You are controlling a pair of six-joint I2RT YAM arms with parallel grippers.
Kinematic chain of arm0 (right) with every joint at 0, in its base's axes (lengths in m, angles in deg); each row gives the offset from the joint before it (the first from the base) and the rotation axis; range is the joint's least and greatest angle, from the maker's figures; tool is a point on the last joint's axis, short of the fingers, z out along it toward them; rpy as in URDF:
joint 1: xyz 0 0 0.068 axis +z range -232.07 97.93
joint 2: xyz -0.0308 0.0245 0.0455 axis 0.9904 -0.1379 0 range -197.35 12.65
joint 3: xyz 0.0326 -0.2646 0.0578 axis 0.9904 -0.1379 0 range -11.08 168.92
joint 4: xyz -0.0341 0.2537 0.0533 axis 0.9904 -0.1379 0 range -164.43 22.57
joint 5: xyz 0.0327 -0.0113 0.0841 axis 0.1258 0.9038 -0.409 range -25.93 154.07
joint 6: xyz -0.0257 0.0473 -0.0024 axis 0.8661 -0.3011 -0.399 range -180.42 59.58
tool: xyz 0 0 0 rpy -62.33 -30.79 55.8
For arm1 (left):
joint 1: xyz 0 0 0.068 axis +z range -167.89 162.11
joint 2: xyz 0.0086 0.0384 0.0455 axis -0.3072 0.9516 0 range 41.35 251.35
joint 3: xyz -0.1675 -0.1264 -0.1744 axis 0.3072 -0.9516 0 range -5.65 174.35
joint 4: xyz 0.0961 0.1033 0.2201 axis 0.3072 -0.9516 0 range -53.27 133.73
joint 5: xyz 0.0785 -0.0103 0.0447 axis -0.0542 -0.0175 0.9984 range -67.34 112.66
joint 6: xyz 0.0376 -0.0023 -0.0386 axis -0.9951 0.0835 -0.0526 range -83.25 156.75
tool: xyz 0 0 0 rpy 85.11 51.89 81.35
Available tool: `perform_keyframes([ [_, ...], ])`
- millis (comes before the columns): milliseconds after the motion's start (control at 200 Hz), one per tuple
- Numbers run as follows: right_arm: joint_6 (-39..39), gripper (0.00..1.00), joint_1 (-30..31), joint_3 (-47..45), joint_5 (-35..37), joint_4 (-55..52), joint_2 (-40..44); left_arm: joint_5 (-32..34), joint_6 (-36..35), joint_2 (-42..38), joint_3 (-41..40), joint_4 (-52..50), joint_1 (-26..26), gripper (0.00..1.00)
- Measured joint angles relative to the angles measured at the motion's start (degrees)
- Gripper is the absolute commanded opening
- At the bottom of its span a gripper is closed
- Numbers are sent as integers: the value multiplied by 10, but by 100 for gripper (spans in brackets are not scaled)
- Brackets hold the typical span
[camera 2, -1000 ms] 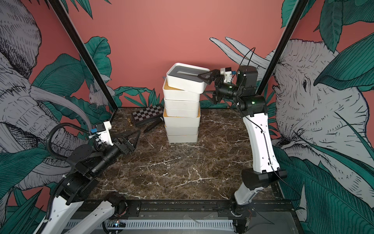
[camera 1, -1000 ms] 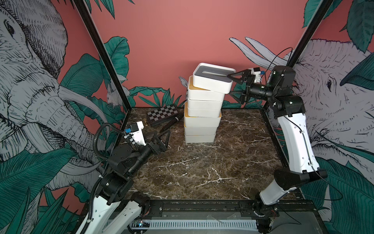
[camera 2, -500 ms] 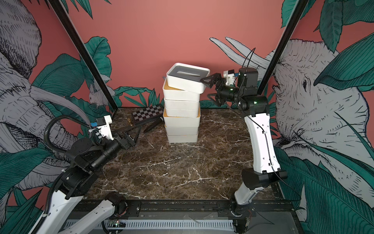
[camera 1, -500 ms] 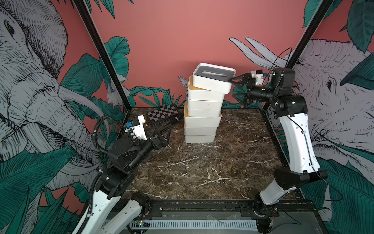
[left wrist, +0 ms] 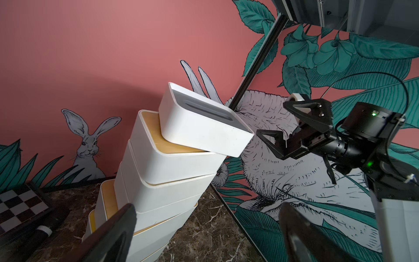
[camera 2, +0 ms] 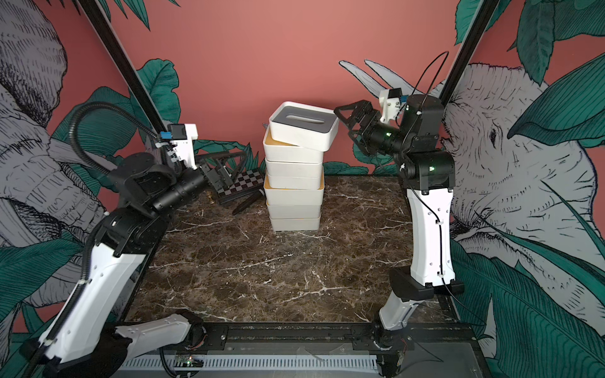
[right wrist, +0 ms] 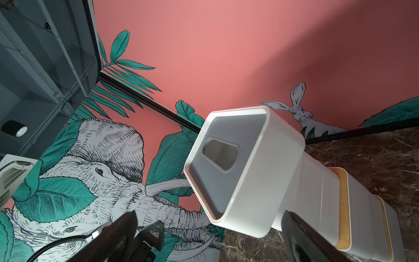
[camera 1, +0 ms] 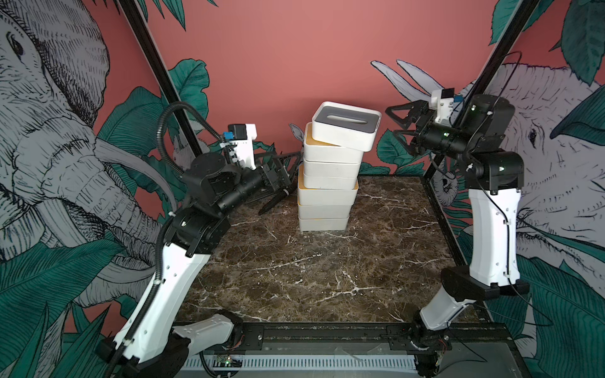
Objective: Stack the tissue boxes
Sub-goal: Place the tissue box at the tissue box.
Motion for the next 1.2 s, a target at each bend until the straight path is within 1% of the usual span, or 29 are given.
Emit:
perform_keyframes([
  [170, -14, 99, 4, 5, -8, 17, -38, -30, -2, 101, 86, -1, 6, 100],
  [330, -21, 99, 9, 4, -10, 33, -67, -59, 0, 162, 141, 5, 18, 100],
  [645, -32, 99, 15, 7, -16, 59, -72, -119, 19, 285, 280, 12, 41, 100],
  [775, -34, 99, 15, 10, -21, 64, -75, -134, 30, 313, 309, 11, 41, 99],
  [960, -43, 99, 16, 38, -25, 74, -99, -149, 37, 337, 343, 9, 41, 100],
  [1200, -54, 99, 22, 45, -25, 89, -117, -164, 54, 340, 347, 11, 41, 99],
])
